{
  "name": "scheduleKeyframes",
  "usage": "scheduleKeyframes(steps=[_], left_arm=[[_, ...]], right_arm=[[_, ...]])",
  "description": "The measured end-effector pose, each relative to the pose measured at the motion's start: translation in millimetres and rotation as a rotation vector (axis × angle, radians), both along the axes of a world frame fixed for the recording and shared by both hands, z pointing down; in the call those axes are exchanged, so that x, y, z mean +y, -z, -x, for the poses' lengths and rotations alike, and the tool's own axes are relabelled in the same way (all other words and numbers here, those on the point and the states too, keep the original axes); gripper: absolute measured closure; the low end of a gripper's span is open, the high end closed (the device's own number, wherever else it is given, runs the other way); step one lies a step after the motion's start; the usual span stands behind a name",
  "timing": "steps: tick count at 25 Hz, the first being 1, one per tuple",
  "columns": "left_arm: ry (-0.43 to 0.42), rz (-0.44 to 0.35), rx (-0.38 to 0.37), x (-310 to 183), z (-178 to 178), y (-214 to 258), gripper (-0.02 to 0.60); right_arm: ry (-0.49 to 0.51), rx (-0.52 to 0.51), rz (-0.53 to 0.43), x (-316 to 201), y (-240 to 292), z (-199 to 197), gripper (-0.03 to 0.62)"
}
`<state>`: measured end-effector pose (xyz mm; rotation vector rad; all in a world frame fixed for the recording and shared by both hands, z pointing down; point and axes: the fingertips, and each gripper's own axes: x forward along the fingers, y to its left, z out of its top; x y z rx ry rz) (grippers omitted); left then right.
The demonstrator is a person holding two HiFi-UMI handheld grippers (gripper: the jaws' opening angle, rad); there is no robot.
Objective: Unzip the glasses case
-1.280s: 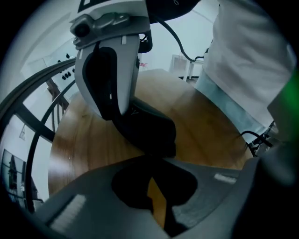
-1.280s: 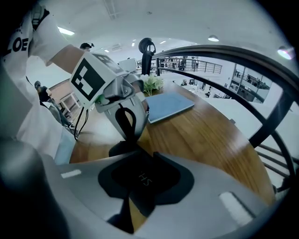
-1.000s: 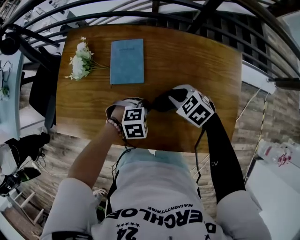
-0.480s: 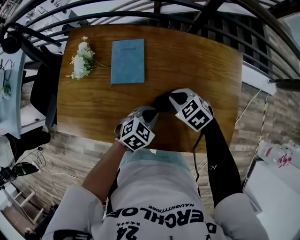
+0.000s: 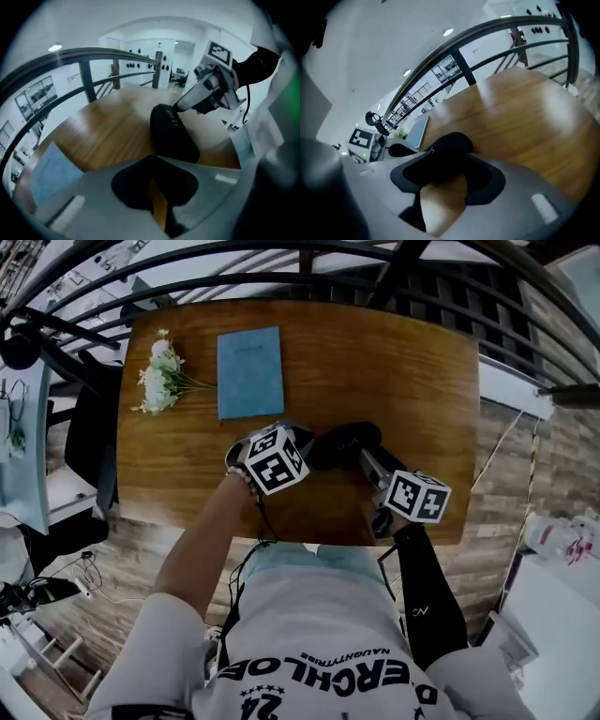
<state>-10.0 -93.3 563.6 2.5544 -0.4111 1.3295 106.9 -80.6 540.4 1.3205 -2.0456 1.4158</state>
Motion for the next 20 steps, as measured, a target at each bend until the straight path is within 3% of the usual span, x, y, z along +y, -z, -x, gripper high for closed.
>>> scheduleKeyframes(steps=[2,5,8,10,12,15,16,17,18,20], left_arm=[[-0.081,0.033,0.076,20,-24,10,0.572],[-0.181,0.037,0.175,48,-58,25,0.545],[-0.181,0.020,0.229,57,-73,28,0.535],[-0.111,0.011,0.228,52,-66,24,0.532],[-0.055,0.010,0.186,47,-54,12,0.532],[-0.045,0.029,0.173,46,-49,2,0.534],[-0.051,0.027,0.175,46,-50,3,0.534],[-0.062,0.016,0.172,45,-51,4,0.534],[-0.080,-0.002,0.165,45,-53,6,0.535],[-0.125,-0.050,0.158,44,-59,12,0.534]], right_arm=[[-0.010,-0.048,-0.026,-18,3,7,0.352],[0.069,-0.041,-0.071,-43,6,15,0.344],[0.154,0.050,-0.115,-44,14,10,0.322],[0.200,0.159,-0.162,-32,26,5,0.296],[0.291,0.286,-0.182,-11,27,11,0.227],[0.489,0.479,-0.129,26,-1,33,0.129],[0.531,0.536,-0.116,32,-10,35,0.137],[0.553,0.571,-0.119,34,-16,33,0.192],[0.563,0.567,-0.128,35,-17,30,0.221],[0.558,0.456,-0.133,38,-12,25,0.240]])
